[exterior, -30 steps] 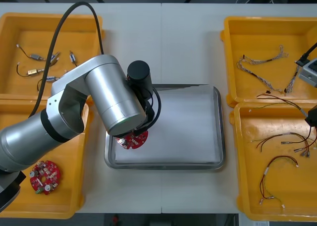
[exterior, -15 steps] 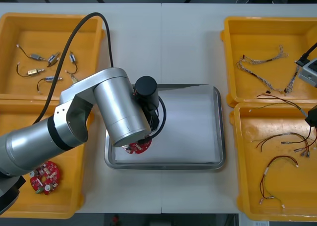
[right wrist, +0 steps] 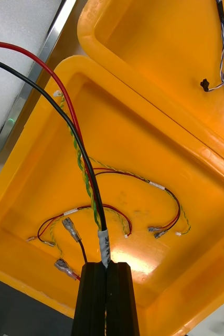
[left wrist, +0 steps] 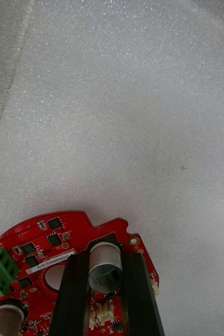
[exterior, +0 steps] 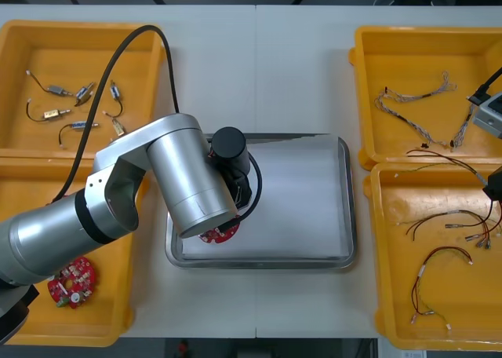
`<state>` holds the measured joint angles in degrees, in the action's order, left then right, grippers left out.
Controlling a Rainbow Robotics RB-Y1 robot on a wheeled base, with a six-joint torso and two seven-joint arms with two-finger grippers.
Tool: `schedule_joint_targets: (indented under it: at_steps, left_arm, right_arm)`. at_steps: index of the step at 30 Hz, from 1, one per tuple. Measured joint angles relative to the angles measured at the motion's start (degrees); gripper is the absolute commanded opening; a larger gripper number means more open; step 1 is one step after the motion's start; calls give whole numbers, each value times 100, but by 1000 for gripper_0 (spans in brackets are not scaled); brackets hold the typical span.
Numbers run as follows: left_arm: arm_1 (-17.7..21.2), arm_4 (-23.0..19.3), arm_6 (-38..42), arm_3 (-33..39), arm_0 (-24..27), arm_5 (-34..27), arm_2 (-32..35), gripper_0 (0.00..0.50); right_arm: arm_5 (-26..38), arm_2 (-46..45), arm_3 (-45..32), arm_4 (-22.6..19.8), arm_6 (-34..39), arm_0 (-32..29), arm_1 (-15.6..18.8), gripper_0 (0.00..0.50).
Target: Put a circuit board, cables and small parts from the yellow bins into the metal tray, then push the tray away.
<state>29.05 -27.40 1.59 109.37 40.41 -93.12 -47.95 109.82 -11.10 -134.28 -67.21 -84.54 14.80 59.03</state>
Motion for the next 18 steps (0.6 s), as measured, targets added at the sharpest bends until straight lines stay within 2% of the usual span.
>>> schedule_joint_targets:
  at_steps: [18]
  left_arm:
    - [0,68,0,0,-44,2,-166,5]
  right_arm:
    - [0,0,0,0,0,0,0,0]
